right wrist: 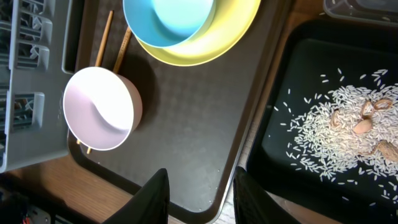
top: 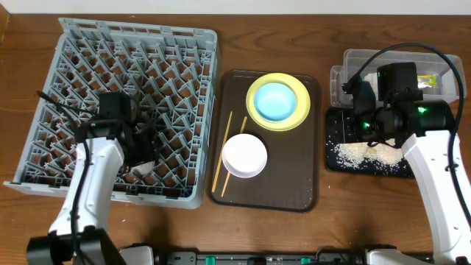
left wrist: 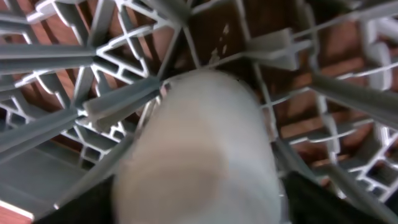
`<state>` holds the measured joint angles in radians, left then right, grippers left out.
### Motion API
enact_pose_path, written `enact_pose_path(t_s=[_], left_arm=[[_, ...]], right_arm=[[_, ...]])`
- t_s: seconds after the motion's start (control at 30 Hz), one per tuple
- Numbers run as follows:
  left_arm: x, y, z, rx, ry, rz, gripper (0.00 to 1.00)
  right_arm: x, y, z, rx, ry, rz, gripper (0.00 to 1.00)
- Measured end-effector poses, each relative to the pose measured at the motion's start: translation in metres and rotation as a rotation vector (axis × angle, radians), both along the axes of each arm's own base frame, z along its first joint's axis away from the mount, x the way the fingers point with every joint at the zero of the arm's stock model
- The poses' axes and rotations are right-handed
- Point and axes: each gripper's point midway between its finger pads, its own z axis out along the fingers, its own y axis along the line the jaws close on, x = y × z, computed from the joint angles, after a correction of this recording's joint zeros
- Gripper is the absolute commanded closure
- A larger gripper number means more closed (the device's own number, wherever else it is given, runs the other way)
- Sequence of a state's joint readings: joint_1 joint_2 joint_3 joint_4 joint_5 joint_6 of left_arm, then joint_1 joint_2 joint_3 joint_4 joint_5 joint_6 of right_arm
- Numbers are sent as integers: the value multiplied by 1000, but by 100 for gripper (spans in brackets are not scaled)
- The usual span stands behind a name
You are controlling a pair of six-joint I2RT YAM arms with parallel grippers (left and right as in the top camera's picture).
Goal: Sort waste into correct bins and load items into the dishwasher
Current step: 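Place the cup upside down in the dish rack with the left gripper, then grasp the white cup on the tray with the left gripper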
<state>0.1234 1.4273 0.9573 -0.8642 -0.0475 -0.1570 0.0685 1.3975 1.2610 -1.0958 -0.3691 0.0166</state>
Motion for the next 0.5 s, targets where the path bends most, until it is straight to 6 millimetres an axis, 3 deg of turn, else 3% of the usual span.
enact_pose_path(t_s=[0.13, 0.27, 0.4, 0.5], left_arm=[[-5, 4, -2, 12, 27, 5, 0], [-5, 2, 10, 10, -12, 10, 2], [12, -6, 62, -15, -254, -8, 2], [23, -32, 114, -62, -477, -92, 2]], right_arm=[[-1, 0, 0, -1, 5, 0, 67], [-3, -1, -1, -3, 12, 2, 51], [-5, -1, -2, -6, 18, 6, 44], [-5, -2, -2, -15, 19, 2, 40]])
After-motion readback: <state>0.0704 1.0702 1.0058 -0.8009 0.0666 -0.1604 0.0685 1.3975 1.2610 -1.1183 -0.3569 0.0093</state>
